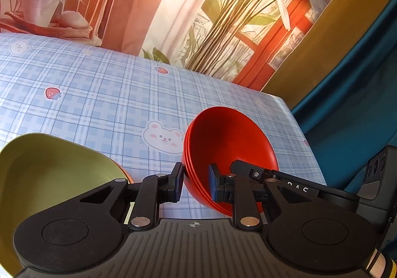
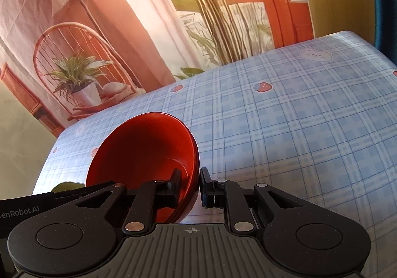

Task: Organize plates and bowls
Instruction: 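Carry the red bowl stack toward the green plate stack, then lower the red bowls onto the green plate stack with both grippers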

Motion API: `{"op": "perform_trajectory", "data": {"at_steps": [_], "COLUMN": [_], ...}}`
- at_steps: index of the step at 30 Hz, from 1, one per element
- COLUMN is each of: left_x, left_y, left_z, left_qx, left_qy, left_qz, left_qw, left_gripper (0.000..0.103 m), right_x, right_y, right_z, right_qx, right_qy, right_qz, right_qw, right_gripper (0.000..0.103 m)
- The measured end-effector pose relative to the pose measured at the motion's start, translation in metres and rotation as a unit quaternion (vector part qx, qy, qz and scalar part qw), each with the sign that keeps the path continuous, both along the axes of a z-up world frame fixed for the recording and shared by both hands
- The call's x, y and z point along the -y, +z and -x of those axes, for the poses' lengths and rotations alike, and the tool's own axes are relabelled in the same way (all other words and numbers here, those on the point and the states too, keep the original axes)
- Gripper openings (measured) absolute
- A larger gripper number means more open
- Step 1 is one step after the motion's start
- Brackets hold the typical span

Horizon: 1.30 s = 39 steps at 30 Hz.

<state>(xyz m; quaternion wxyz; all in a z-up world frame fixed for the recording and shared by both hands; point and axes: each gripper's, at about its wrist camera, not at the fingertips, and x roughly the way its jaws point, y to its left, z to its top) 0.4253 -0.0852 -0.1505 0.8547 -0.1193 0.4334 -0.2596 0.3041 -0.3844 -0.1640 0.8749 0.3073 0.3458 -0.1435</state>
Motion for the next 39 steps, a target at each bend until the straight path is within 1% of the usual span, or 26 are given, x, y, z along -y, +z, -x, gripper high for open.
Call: {"op": "perform_trajectory", "data": {"at_steps": [2,10,18,31,39], "left_x": [-0.002,-0.012,-0.030,-0.064,-0.098], "left_y": [0.007,0.023,0.032,0.031,0.024], "left_z": [0.005,0.025,0.037,0.049,0.053], "left_qx": [0.007,0.014,0.029,0.030,0.021], "left_qy": [-0.003,-0.008,-0.014,-0.005,0.019], "left_qz": [0.003,0.003,-0.002,-0.012,-0.013], "left_qw": [1.0000,0.9999,0.9995,0.9995,0.9995], "left_gripper": [0.023,0.023,0.023,0.024,0.024], "right_x": [-0.003,-0.017,-0.040,-0.075,-0.104], "right_y": [0.007,0.030,0.038,0.035,0.027], "right_z": [0.004,0.020,0.023,0.007,-0.012], "right_qx": [0.004,0.021,0.025,0.021,0.015], "right_qy": [0.000,-0.001,0.011,0.043,0.078], "right_qz": [0.004,0.014,0.016,0.012,0.004], "right_qw": [1.000,1.000,0.999,0.999,0.997], "right_gripper": [0.015,0.015,0.015,0.015,0.015]}}
